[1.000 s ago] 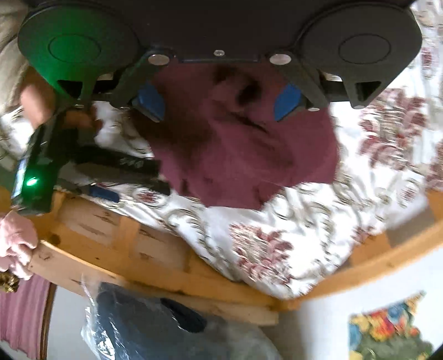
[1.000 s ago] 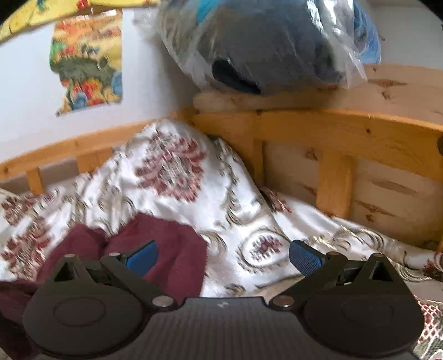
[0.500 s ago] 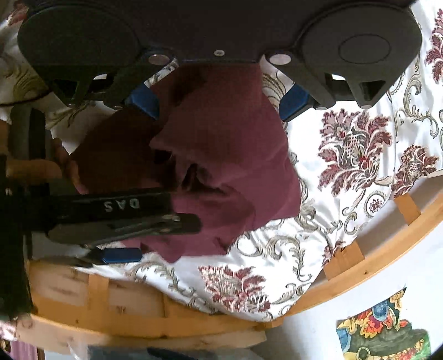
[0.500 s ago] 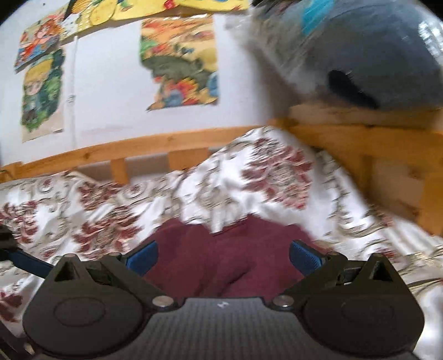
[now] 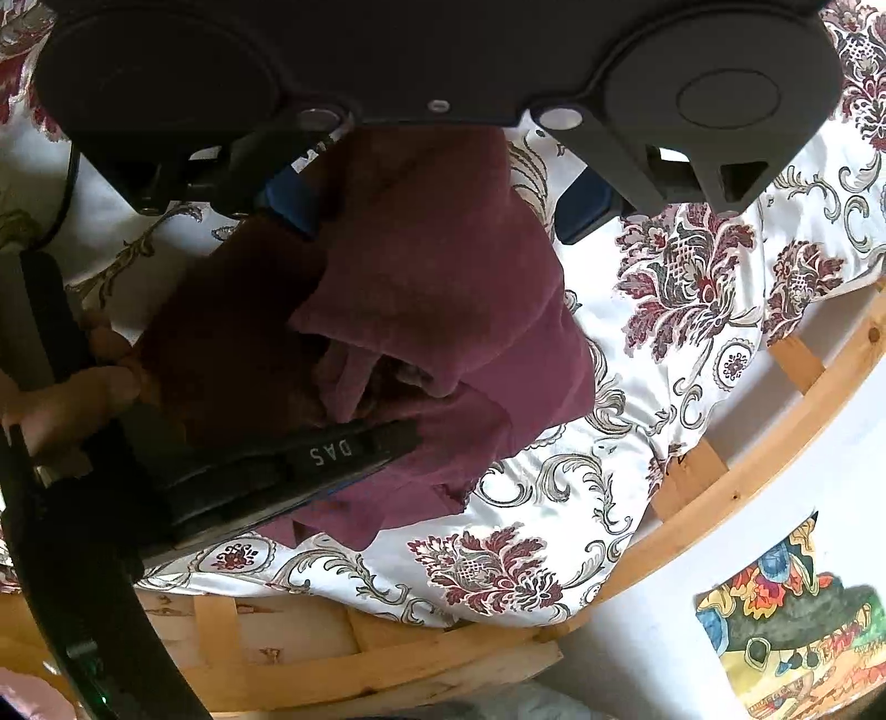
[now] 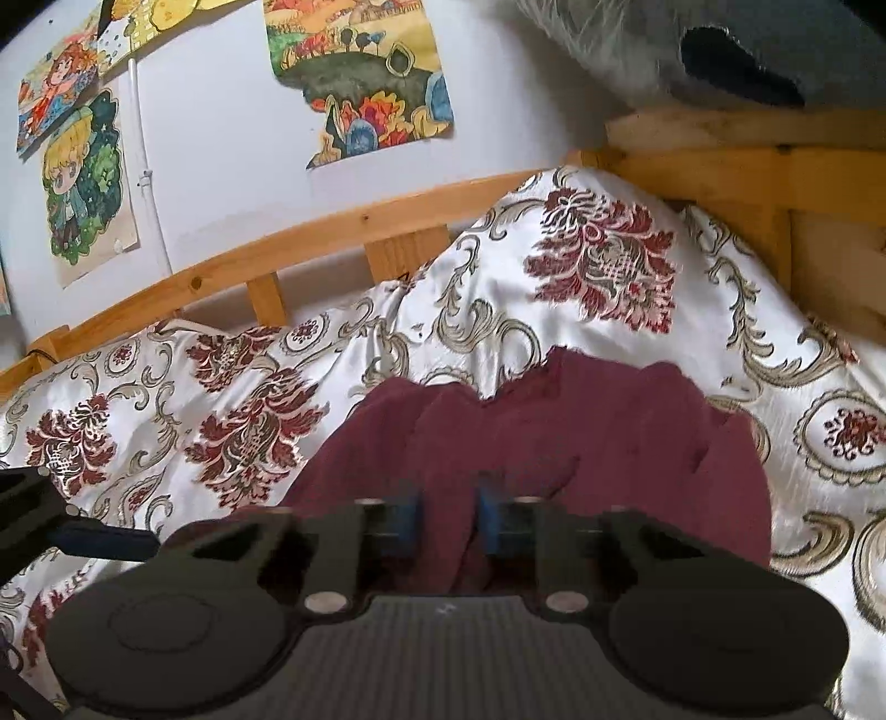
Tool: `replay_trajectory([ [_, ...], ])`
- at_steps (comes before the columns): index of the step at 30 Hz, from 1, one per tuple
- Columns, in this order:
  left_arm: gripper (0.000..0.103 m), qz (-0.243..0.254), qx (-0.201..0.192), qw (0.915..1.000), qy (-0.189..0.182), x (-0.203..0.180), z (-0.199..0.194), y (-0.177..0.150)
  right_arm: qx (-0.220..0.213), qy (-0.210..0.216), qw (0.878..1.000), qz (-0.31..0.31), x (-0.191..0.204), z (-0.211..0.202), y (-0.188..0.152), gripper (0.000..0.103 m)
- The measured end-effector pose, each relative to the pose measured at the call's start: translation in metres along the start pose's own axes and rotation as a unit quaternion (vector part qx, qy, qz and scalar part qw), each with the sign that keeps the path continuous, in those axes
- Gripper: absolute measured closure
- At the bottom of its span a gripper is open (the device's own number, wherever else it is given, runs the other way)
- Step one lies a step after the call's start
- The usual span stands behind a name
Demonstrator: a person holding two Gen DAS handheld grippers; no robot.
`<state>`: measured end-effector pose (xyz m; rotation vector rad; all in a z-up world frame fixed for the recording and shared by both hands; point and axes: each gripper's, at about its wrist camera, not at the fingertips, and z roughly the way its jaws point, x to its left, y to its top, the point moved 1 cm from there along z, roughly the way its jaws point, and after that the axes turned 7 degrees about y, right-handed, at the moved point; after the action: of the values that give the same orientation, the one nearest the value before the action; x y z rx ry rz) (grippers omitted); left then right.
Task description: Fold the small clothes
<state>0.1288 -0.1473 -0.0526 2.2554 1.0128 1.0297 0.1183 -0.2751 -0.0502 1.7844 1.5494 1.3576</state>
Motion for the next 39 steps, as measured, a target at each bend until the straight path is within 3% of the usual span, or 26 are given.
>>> replay_trajectory([
  [5, 0.011, -0.002, 0.001, 1.0000, -0.002, -0.002, -0.001, -0.002, 0.019, -0.023, 1.000, -0.004, 0.000, -0.017, 0.001, 0.095],
  [11, 0.011, 0.012, 0.006, 0.9999, 0.002, -0.005, 0.001, -0.005, 0.031, -0.017, 0.999, 0.028, -0.015, -0.024, -0.005, 0.092],
  [14, 0.011, 0.017, 0.001, 0.9999, 0.003, -0.006, -0.001, -0.006, 0.015, 0.000, 0.999, 0.045, -0.020, -0.026, -0.002, 0.066],
  [15, 0.011, 0.019, -0.002, 0.9998, 0.003, -0.007, -0.002, -0.006, 0.009, 0.009, 0.999, 0.051, -0.022, -0.026, -0.001, 0.046],
  [16, 0.011, 0.022, -0.005, 0.9997, 0.003, -0.008, -0.003, -0.006, 0.004, 0.018, 0.998, 0.054, -0.023, -0.026, 0.000, 0.038],
  [21, 0.012, 0.040, -0.013, 0.9991, 0.003, -0.014, -0.005, -0.010, 0.005, 0.023, 0.997, 0.070, -0.031, -0.013, 0.005, 0.029],
  [27, 0.027, 0.063, -0.022, 0.9977, -0.002, -0.020, -0.007, -0.012, 0.029, 0.026, 0.991, 0.126, -0.045, 0.010, 0.002, 0.028],
  [30, 0.040, 0.076, -0.032, 0.9966, 0.007, -0.021, -0.009, -0.013, 0.031, 0.021, 0.992, 0.124, -0.043, 0.015, 0.001, 0.033],
  [34, 0.070, 0.085, -0.039, 0.9951, 0.034, -0.022, -0.009, -0.015, 0.022, 0.008, 0.992, 0.123, -0.042, 0.016, -0.001, 0.074],
  [36, 0.077, 0.085, -0.048, 0.9945, 0.037, -0.021, -0.011, -0.015, 0.012, 0.005, 0.993, 0.119, -0.041, 0.013, -0.001, 0.084],
  [39, 0.083, 0.082, -0.058, 0.9942, 0.038, -0.021, -0.015, -0.013, -0.012, 0.001, 0.996, 0.093, -0.035, 0.007, 0.006, 0.088],
])
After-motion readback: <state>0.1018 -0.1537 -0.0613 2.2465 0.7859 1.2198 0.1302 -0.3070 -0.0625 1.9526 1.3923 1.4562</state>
